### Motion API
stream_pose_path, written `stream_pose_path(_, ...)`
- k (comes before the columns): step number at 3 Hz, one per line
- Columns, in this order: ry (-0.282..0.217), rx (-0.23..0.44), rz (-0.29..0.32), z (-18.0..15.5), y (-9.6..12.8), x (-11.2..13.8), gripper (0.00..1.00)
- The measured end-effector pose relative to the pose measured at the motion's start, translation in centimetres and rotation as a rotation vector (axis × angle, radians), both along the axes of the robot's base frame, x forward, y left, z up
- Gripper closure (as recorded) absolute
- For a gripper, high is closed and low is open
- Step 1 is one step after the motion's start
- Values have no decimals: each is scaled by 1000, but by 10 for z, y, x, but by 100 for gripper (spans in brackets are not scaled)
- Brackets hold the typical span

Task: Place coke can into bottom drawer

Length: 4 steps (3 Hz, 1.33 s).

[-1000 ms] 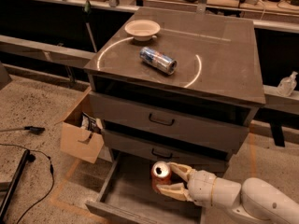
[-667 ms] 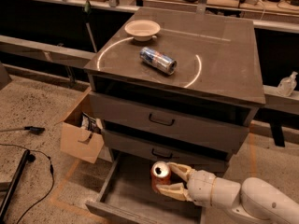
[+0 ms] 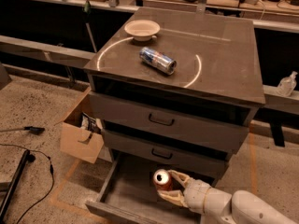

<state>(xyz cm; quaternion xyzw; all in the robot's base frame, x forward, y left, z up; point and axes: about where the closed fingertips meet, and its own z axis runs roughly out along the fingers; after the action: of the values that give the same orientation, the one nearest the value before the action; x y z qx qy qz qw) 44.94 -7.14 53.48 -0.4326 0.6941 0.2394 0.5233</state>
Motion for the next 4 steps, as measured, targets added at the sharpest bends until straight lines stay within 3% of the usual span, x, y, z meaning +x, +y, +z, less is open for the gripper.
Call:
stream_pose_path(2,-60,2,-132,-95,-6,37,100)
stream_pose_path(4,-17,51,-180,-178,-5,71,100)
